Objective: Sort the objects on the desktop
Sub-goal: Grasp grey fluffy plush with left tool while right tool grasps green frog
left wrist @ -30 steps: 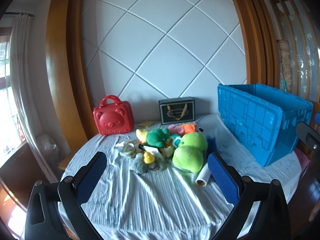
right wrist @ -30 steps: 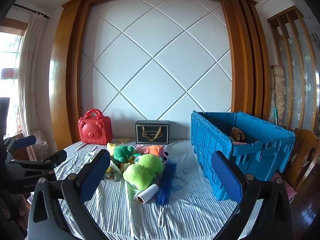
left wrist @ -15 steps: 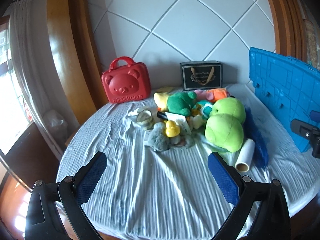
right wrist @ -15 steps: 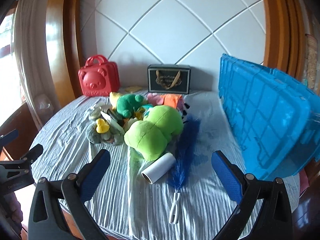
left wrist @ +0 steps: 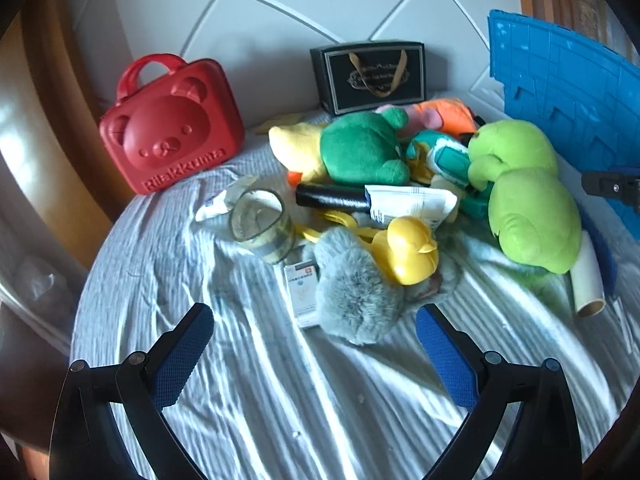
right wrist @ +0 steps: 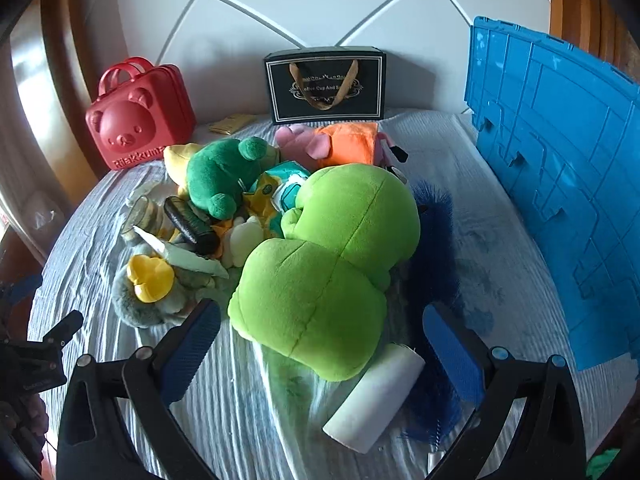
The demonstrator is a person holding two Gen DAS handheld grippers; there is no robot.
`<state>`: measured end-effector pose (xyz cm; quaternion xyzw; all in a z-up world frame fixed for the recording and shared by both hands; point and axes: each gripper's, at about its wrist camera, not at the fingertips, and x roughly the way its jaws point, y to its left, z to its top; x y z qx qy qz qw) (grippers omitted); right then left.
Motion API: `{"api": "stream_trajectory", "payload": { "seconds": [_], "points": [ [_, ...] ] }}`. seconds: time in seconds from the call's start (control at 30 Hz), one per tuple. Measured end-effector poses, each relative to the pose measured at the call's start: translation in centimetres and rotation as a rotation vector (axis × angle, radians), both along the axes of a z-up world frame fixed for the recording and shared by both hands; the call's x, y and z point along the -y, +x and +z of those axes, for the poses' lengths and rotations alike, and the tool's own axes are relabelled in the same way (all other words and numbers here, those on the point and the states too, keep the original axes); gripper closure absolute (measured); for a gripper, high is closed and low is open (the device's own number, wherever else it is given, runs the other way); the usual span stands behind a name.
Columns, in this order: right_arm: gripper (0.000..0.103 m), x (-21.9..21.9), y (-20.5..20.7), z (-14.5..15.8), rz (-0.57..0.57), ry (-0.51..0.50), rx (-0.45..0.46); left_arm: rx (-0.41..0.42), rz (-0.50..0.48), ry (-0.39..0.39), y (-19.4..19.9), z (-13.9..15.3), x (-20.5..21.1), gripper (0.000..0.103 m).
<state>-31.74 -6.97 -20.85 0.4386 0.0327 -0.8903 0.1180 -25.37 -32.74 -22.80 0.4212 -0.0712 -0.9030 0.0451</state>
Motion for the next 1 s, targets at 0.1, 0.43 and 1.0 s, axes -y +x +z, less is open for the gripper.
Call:
{"api": "stream_trajectory", "payload": {
  "seconds": [0.1, 0.43, 1.0],
  "points": [
    [0.0, 0.7, -1.7, -1.4, -0.019, 0.032, 0.042, 0.036, -0.047, 0.014, -1.9, -1.7, 0.2, 0.001],
    [0.0, 1.7, -4.8, -4.0, -0.051, 0.075, 0.104, 0.105, -0.193, 0.037, -5.7, -5.9, -1.0, 0.001],
    [0.0, 3.7, -10.5, -6.1, -0.145, -0.002, 0.243, 0.151, -0.308, 0.017, -6.9, -8.3, -2.4, 0.03]
  ]
}}
